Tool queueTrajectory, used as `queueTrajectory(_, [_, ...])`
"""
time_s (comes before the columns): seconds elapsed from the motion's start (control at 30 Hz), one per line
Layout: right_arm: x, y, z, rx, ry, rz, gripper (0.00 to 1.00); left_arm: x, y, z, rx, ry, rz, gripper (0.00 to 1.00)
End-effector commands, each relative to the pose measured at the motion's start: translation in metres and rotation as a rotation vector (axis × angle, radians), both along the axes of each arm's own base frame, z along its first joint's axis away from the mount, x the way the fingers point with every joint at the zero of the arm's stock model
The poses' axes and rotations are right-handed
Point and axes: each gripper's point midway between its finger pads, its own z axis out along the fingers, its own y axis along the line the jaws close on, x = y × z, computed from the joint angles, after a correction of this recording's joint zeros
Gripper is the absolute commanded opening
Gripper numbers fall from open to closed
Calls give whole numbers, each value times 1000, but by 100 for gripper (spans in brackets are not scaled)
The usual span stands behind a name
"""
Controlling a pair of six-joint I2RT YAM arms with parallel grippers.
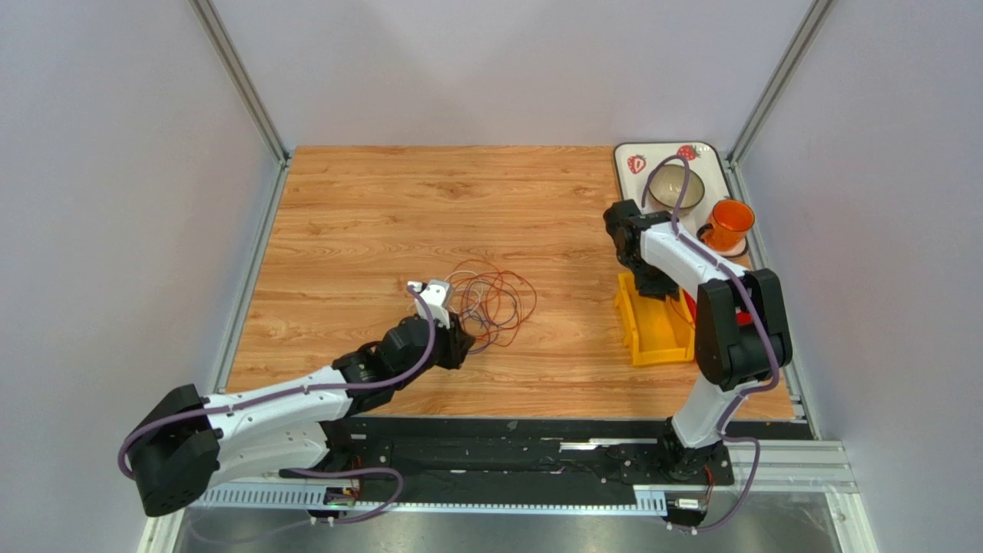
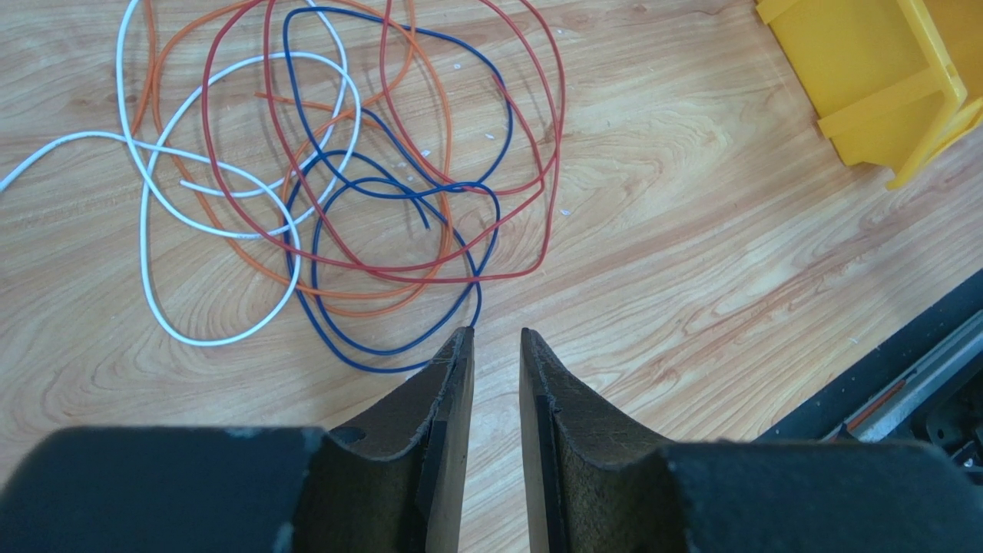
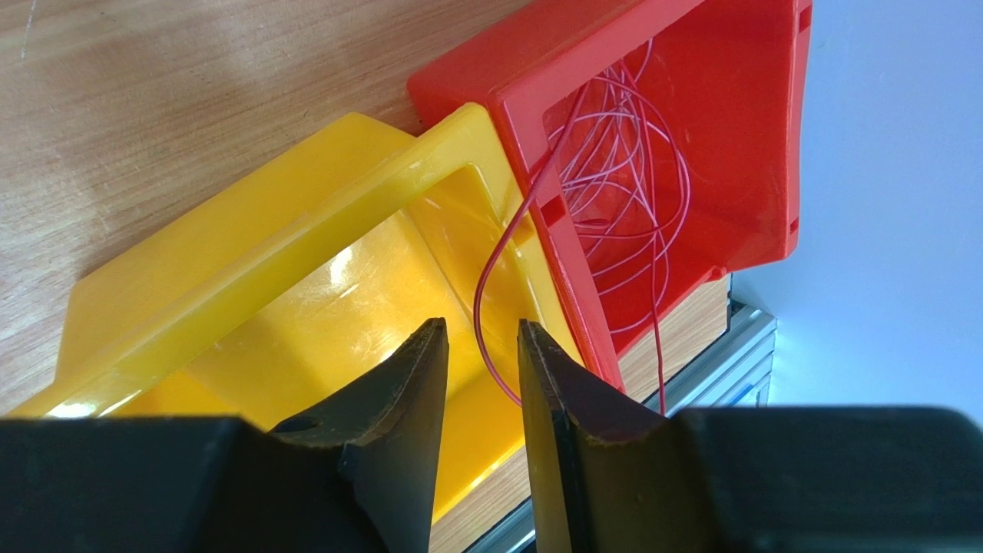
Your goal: Untangle the cables
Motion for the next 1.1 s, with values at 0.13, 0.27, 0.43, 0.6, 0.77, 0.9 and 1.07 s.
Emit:
queueTrajectory(0.13, [7,-7,8,-62,-12,-10,25,3,-1,9,-40,-19,14,30])
queueTrajectory(0.27, [6,-9,11,-67,-21,-20,11,4,-1,8,-39,-18,20,30])
queueTrajectory(0.43, [6,-14,29,-63,-84,-40,0,4,0,8,-38,-19,22,30])
queueTrajectory(0.6, [7,-22,62,-92,-164,-54,0,4,0,7,-38,-16,25,30])
queueTrajectory(0.77, [3,-46,82,-173,-203,-101,0,3,0,7,-39,-15,24,30])
queueTrajectory(0.9, [13,-63,56,-108,-242,-151,0,3,0,6,-37,-13,21,30])
queueTrajectory(1.07, [10,-74,33,-71,-305,-228,0,3,-1,4,-27,-5,16,30])
